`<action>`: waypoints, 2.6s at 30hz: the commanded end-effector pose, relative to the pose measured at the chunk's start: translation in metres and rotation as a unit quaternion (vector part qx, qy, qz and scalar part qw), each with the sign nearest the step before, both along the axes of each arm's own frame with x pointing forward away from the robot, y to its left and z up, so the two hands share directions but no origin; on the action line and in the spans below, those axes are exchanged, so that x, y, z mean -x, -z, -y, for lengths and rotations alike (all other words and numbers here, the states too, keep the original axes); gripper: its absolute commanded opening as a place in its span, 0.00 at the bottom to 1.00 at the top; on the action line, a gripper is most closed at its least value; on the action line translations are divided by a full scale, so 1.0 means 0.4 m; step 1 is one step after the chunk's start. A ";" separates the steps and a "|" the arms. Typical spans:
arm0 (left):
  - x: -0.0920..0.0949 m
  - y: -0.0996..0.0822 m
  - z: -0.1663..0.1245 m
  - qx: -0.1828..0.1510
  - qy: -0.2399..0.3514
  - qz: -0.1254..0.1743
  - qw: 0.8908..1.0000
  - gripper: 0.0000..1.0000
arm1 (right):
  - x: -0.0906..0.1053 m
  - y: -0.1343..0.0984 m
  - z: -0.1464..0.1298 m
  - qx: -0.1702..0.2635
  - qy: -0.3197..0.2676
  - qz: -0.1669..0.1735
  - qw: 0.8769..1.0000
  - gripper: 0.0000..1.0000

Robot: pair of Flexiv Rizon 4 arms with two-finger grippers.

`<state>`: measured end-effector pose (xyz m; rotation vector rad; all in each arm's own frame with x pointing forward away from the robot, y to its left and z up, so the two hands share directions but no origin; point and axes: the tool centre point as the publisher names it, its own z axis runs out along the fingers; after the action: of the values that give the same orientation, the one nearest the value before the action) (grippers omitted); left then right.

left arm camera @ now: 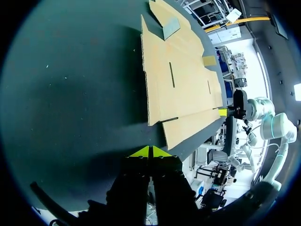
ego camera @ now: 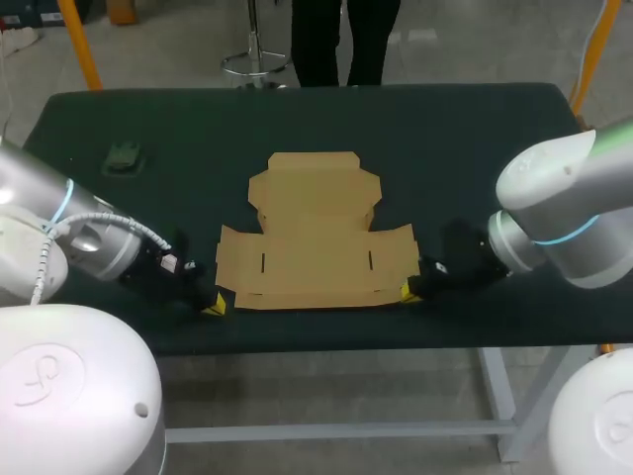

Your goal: Assemble the packaging by folding the flat box into shape, placing the metal phone stand inside, and closing the box properly

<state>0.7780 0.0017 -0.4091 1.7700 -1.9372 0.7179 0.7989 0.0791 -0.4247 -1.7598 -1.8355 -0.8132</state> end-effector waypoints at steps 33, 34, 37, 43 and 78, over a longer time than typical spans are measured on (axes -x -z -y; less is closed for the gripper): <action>-0.016 0.013 0.057 0.005 0.022 -0.032 0.999 0.00 | -0.016 -0.006 -0.019 0.000 -0.010 0.004 1.000 0.00; -0.015 0.012 0.059 0.006 0.023 -0.032 0.999 0.00 | -0.016 -0.007 -0.018 0.000 -0.010 0.005 1.000 0.00; -0.013 0.009 0.064 0.007 0.024 -0.032 0.999 0.00 | -0.015 -0.008 -0.018 0.000 -0.010 0.005 1.000 0.00; -0.006 -0.004 0.077 0.000 0.032 -0.025 0.999 0.00 | -0.012 -0.016 -0.026 0.004 -0.013 0.008 1.000 0.00; -0.004 -0.041 0.111 -0.053 0.043 0.000 0.998 0.00 | -0.007 -0.054 -0.065 0.034 0.023 0.007 0.999 0.00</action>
<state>0.7819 -0.0381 -0.3980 1.7085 -2.0534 0.6171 0.8032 0.1030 -0.4047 -1.8432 -1.8539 -0.7941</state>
